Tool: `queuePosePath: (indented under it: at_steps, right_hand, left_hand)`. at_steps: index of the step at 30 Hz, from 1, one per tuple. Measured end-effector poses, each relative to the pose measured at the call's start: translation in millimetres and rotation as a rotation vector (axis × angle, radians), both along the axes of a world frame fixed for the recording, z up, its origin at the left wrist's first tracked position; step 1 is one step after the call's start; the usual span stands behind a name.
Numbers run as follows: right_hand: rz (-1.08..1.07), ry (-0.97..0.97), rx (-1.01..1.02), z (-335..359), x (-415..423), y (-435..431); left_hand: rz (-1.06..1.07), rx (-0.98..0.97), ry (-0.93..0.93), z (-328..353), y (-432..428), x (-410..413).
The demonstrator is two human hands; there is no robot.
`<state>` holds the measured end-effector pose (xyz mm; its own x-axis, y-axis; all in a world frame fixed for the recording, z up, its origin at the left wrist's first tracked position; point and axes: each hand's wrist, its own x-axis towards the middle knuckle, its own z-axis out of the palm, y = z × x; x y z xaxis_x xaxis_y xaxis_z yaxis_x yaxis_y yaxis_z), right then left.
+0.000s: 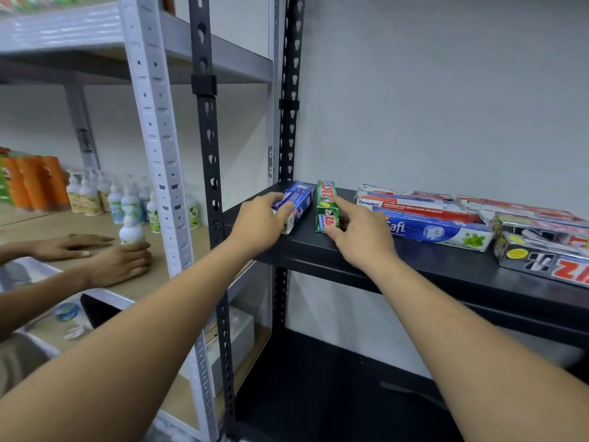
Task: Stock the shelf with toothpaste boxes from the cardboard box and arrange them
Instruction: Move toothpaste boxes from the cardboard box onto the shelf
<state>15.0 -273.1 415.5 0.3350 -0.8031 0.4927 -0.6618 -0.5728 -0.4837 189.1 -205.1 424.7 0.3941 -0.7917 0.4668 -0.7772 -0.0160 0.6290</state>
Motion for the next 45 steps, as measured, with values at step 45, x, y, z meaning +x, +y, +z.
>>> queuePosePath:
  at_steps: [45]
  right_hand:
    - [0.020, 0.188, -0.278, -79, -141, 116]
  left_hand:
    - [-0.275, -0.139, -0.418, -71, 90, -118]
